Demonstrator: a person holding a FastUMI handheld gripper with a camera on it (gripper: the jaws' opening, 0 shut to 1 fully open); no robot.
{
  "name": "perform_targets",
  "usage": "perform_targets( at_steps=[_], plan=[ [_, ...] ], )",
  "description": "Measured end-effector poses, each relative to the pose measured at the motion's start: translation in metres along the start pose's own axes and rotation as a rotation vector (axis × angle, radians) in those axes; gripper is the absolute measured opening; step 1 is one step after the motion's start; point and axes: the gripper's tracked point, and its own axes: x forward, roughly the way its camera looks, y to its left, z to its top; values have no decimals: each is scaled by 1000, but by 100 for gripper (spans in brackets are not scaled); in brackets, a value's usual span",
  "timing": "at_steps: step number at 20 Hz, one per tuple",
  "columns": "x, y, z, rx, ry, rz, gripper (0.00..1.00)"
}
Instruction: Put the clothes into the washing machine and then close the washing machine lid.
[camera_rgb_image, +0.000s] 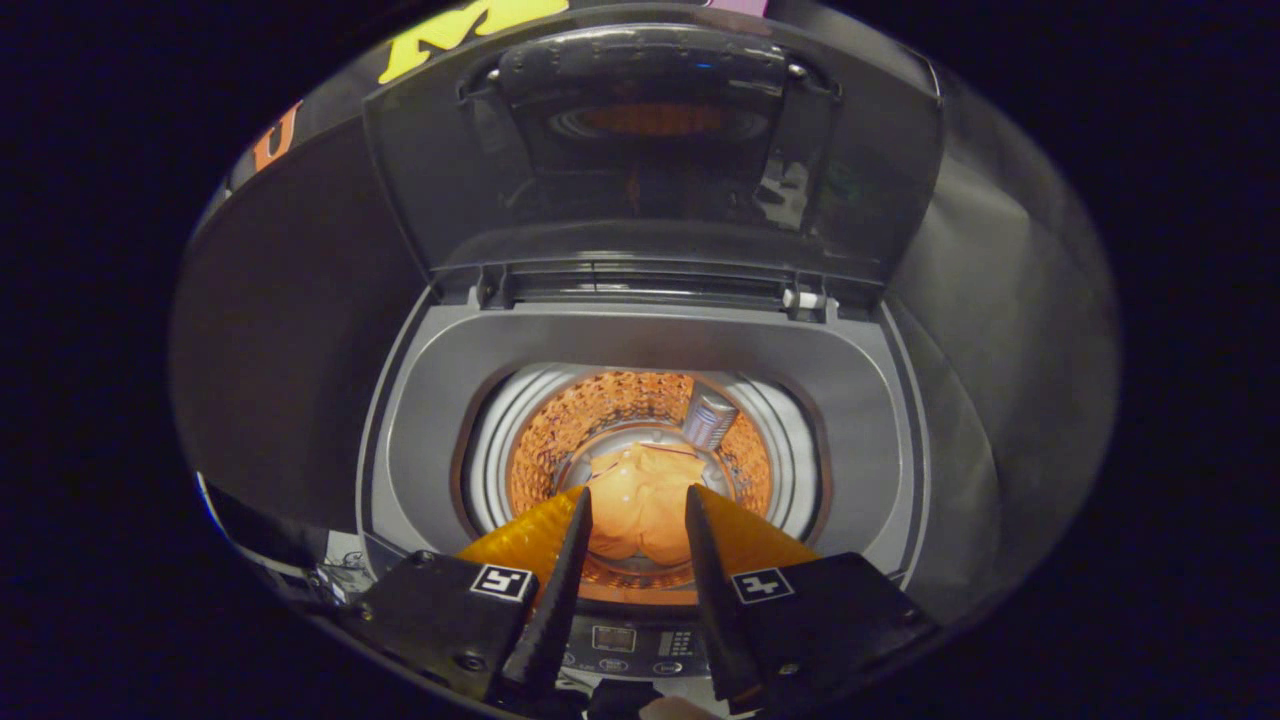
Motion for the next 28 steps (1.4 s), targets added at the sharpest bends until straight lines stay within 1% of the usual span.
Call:
perform_targets(
  at_steps=[4, 8, 12, 18, 25, 27, 28],
  plan=[
    [-18, -3, 3, -16, -49, -8, 59],
    [-38, -5, 9, -5, -91, -14, 59],
    [-55, -9, 30, 17, -135, -22, 59],
    [-86, -10, 92, 36, -236, -22, 59],
    [-126, 3, 185, 70, -335, 31, 58],
    [-135, 7, 210, 78, -359, 40, 65],
    [-141, 8, 225, 80, -383, 44, 65]
  ],
)
